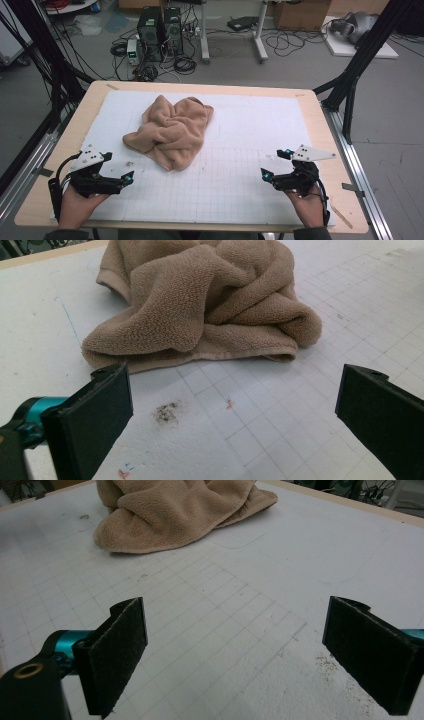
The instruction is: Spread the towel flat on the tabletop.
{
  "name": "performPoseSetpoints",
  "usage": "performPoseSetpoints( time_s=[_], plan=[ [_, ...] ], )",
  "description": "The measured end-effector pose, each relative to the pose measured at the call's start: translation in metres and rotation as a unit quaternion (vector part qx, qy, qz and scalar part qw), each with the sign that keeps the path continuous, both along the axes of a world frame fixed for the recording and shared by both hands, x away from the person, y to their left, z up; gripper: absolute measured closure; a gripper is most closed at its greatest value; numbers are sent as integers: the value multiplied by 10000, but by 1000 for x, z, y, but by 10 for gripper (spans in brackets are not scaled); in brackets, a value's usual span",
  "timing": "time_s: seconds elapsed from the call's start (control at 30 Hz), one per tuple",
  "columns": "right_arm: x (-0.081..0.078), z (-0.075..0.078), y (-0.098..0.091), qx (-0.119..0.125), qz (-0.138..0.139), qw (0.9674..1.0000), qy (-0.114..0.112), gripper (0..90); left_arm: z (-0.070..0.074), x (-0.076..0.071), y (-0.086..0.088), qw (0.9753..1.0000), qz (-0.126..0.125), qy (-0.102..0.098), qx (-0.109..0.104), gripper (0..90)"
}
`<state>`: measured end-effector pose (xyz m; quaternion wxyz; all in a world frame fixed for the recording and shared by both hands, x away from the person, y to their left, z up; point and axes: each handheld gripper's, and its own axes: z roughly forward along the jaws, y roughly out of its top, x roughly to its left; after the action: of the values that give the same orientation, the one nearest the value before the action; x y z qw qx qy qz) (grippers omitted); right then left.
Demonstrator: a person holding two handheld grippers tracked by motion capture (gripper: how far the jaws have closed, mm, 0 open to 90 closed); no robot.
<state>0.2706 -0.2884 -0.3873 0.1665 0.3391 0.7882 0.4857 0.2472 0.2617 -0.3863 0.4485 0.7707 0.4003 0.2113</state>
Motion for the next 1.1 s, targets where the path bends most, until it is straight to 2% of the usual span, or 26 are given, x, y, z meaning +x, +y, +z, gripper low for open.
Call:
performPoseSetpoints(
  time_s=[0.53,1.1],
  plan=[
    [5,-3,3,36,36,9999,92,98,3,-2,1,10000,3,-19,-10,23],
    [7,3,12,-19,115,9999,15,99,2,-5,2,10000,-12,-40,6,23]
  ],
)
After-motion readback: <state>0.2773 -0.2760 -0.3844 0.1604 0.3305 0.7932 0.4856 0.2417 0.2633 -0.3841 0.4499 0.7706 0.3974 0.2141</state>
